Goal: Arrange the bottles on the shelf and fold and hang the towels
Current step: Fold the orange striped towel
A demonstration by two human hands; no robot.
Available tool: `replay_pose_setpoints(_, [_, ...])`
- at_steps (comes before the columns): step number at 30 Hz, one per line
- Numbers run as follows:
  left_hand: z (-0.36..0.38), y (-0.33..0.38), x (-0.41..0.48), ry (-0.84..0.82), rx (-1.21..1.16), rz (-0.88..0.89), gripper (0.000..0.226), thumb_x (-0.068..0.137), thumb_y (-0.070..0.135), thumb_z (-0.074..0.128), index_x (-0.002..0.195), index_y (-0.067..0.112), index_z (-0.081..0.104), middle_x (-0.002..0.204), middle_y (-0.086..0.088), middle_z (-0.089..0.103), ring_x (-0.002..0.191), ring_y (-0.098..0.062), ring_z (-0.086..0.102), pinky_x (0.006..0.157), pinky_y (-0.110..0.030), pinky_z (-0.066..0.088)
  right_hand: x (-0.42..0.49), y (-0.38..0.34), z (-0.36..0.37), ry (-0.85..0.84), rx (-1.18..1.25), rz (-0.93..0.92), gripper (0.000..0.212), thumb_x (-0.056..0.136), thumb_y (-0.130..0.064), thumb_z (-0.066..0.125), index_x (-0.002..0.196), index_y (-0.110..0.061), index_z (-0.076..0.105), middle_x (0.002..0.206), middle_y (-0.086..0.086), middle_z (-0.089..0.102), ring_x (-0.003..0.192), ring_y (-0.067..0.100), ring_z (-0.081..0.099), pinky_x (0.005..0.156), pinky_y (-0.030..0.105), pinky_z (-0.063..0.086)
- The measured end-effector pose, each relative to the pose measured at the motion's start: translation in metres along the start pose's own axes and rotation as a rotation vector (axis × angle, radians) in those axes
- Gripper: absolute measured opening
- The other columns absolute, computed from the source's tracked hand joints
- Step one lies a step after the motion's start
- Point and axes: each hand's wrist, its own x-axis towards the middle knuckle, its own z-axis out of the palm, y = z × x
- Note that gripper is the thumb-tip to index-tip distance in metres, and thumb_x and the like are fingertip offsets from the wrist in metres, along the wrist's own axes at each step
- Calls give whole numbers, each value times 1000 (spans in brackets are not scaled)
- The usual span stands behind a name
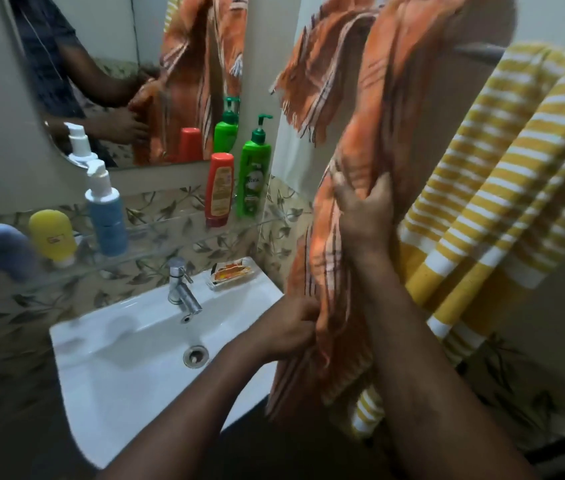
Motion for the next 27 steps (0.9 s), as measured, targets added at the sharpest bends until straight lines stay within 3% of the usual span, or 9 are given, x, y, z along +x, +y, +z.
replay_pose_setpoints(3, [7, -13, -21, 314, -341, -89, 28, 94, 25, 59, 110, 42, 75, 112, 10, 77, 102, -14, 71, 89, -38, 54, -37, 17, -2, -154, 66, 3, 46, 90, -32, 71, 133, -20, 59, 120, 2, 72, 109, 22, 68, 101, 45, 54])
replay_pose_setpoints(7, [1, -2, -38, 795, -589, -93, 25, 97, 5, 50, 107, 12, 71, 103, -3, 74, 94, -17, 68, 71, -19, 52, -120, 67, -14, -420, 153, 74, 43, 86, -31, 69, 129, -27, 63, 120, 4, 73, 112, 25, 69, 102, 52, 53])
replay_pose_setpoints(10, [15, 7, -50, 627, -517, -53, 22, 87, 38, 70, 94, 19, 78, 98, -5, 75, 92, -21, 69, 86, -34, 54, -174, 91, -46, -530, 40, 33, 46, 88, -41, 63, 132, -26, 64, 118, -5, 74, 110, 13, 69, 99, 45, 54])
replay_pose_setpoints(13, [44, 18, -56, 389, -603, -245, 15, 86, 25, 80, 76, 15, 74, 73, -3, 69, 67, -14, 65, 67, -29, 52, -192, 98, -79, -598, 61, 18, 40, 90, -42, 65, 127, -27, 63, 108, -8, 74, 100, 11, 70, 88, 46, 56])
replay_pose_setpoints(17, [72, 49, -75, 63, -931, -168, 23, 79, 19, 83, 95, 5, 75, 82, -14, 71, 73, -21, 69, 69, -29, 57, -197, 87, -153, -621, 142, -286, 35, 90, -43, 67, 116, -20, 64, 94, -10, 69, 84, 6, 69, 72, 39, 56])
replay_pose_setpoints(20, [100, 76, -88, -147, -1052, 13, 39, 78, 19, 87, 109, 1, 74, 97, -16, 76, 86, -23, 74, 81, -33, 61, -196, 80, -215, -730, 324, -501, 59, 95, -55, 63, 121, -2, 65, 117, -3, 71, 113, 12, 68, 93, 32, 55])
replay_pose_setpoints(22, [123, 81, -95, -48, -1021, -19, 37, 78, 16, 86, 108, -2, 74, 96, -18, 76, 86, -25, 75, 81, -34, 62, -196, 92, -235, -774, 385, -469, 60, 99, -58, 56, 123, -4, 68, 126, -1, 72, 124, 12, 66, 101, 28, 51])
replay_pose_setpoints(25, [152, 77, -109, 374, -825, -305, 22, 80, 13, 82, 96, 0, 78, 86, -20, 75, 75, -27, 74, 80, -39, 61, -196, 127, -237, -537, 242, -321, 18, 97, -31, 65, 103, -21, 79, 101, -12, 77, 96, 0, 72, 80, 35, 59])
replay_pose_setpoints(27, [165, 70, -125, 459, -613, -437, 22, 84, 17, 81, 100, 2, 79, 96, -26, 76, 85, -37, 75, 95, -55, 59, -190, 151, -233, -434, 163, -305, 16, 89, -18, 73, 104, -22, 77, 95, -14, 73, 88, 3, 70, 75, 39, 59])
